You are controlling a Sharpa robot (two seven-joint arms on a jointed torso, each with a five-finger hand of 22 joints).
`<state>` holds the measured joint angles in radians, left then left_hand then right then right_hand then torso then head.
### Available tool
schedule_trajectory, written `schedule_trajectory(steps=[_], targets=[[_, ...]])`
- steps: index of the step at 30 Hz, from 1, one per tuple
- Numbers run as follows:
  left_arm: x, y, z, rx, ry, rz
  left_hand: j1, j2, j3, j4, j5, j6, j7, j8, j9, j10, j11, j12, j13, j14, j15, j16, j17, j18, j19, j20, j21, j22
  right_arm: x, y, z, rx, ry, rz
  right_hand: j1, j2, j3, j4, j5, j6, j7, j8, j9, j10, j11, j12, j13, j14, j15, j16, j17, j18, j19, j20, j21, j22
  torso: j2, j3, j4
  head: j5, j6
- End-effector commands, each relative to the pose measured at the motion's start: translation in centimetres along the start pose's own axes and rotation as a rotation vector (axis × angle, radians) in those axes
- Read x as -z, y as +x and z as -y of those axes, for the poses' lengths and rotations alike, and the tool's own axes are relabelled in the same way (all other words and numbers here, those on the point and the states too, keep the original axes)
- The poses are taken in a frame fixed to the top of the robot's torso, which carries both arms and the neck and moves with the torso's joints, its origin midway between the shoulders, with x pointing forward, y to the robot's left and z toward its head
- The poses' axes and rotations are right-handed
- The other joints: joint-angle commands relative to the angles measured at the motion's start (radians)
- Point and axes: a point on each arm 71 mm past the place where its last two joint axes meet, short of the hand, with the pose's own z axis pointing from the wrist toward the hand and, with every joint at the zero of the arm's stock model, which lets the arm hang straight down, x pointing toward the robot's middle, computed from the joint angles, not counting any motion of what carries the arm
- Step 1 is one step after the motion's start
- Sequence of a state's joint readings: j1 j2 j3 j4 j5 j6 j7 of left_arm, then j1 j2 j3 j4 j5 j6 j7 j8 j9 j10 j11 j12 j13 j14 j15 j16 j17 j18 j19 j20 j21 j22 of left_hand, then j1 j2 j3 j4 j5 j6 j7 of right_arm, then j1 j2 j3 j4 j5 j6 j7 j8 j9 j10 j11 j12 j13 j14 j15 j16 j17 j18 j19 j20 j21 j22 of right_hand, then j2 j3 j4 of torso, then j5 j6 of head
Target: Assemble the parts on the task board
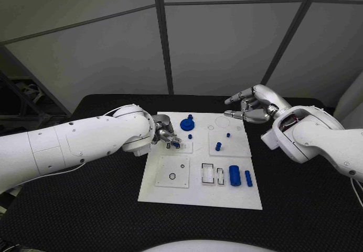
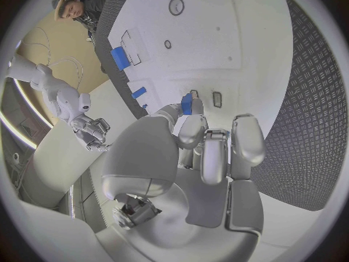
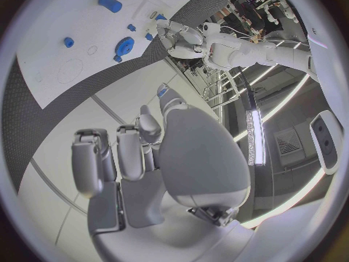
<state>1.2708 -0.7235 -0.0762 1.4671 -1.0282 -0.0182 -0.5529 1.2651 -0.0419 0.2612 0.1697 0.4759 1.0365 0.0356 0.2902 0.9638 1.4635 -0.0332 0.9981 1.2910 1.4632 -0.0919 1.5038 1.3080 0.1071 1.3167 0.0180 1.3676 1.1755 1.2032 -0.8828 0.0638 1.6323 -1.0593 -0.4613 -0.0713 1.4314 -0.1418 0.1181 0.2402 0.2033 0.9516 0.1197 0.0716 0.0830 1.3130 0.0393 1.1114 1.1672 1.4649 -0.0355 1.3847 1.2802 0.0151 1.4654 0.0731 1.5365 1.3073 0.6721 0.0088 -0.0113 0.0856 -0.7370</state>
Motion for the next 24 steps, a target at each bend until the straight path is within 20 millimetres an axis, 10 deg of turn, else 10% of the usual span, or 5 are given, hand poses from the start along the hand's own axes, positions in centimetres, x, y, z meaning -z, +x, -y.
schedule_trajectory(steps=[1, 24], targets=[[0.0, -0.2, 0.3, -0.049, 0.021, 0.066, -0.012, -0.003, 0.218, -0.209, 0.006, 0.010, -0.001, -0.006, 0.002, 0.050, -0.007, 0.007, 0.002, 0.086, -0.005, 0.006, 0.166, -0.022, 0.007, -0.001, 0.006, 0.003, -0.1, -0.1, -0.2, -0.003, -0.011, 0.008, -0.013, -0.001, -0.002, 0.006, 0.003, 0.005, 0.002, -0.004, -0.001, 0.006, -0.003, 0.003, 0.000, 0.039, -0.003, -0.001, 0.001, -0.003, 0.079, -0.001, -0.004, 0.226, 0.000, -0.0006, -0.0013, 0.000, -0.001], [0.0, 0.9, 0.7, -0.127, 0.034, 0.089, -0.016, -0.007, 0.229, -0.220, 0.005, 0.013, -0.002, -0.008, 0.009, 0.051, -0.008, 0.005, 0.005, 0.086, -0.005, 0.007, 0.166, -0.022, 0.008, -0.001, 0.007, 0.005, -0.1, 0.0, -0.2, -0.003, -0.011, 0.002, -0.015, -0.001, -0.002, 0.009, 0.003, 0.005, 0.002, -0.004, -0.001, 0.005, -0.003, 0.003, 0.000, 0.039, -0.003, -0.002, 0.000, -0.003, 0.078, -0.001, -0.004, 0.225, 0.000, -0.0002, -0.0006, 0.002, -0.004]])
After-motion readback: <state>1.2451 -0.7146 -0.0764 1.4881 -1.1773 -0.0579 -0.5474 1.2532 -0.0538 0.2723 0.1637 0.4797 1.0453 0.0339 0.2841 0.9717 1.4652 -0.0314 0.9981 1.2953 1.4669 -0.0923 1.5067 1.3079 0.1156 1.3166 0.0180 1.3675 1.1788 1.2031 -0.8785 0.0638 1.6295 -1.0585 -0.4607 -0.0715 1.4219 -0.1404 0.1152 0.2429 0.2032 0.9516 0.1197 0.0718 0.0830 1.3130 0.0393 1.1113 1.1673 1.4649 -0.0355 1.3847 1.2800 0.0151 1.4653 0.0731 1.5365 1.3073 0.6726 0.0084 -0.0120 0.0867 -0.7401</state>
